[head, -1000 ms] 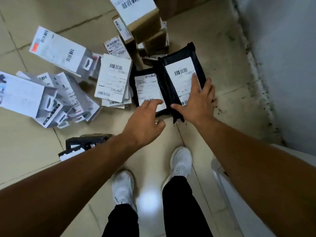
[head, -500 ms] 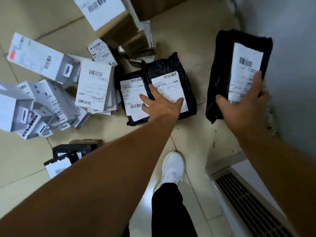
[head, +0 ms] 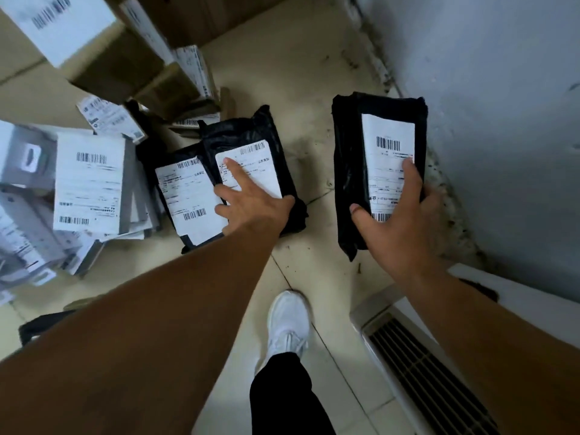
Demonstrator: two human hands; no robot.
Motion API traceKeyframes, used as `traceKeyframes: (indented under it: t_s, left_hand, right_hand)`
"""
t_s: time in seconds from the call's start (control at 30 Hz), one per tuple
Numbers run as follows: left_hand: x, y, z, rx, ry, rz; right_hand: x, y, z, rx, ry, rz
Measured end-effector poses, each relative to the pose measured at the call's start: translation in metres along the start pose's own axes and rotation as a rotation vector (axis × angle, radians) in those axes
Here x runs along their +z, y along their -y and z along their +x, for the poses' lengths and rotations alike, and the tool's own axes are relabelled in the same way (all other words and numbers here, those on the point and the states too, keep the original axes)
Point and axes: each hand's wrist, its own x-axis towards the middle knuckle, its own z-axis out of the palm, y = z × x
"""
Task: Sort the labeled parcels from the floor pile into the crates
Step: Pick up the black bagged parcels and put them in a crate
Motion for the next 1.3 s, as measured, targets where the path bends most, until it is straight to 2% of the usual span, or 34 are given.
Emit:
traceKeyframes:
  t_s: [0.17, 0.33, 0.57, 0.77, 1.03, 1.3]
  left_hand:
    - [-0.077, 0.009, -0.037, 0.266, 0.058, 0.133]
    - [-0.210, 0.018, -0.092, 0.421, 0.076, 0.208]
    - [-0.427, 0.051, -0.257, 0.530, 0.126, 0.181]
    - [-0.555, 0.095, -0.376, 0.684, 0.038, 0.070]
    - [-0.617, 0.142, -0.479, 0.948, 0.030, 0.101]
    - [-0.594, 0.198, -0.566, 1.087, 0.148, 0.243]
  right_hand:
    - [-0.019, 0.026, -0.037, 0.026, -0.009, -0.002]
    - [-0.068, 0.098, -0.121, 0.159, 0.040, 0.104]
    - [-0.212, 0.214, -0.286, 0.199, 0.014, 0.294]
    - [-0.330, 0.262, -0.418, 0.120, -0.167, 0.376]
    - [-0.399, 0.227, -0.551, 0.191, -0.373, 0.462]
    - [-0.394, 0.163, -0.663, 0.196, -0.402, 0.601]
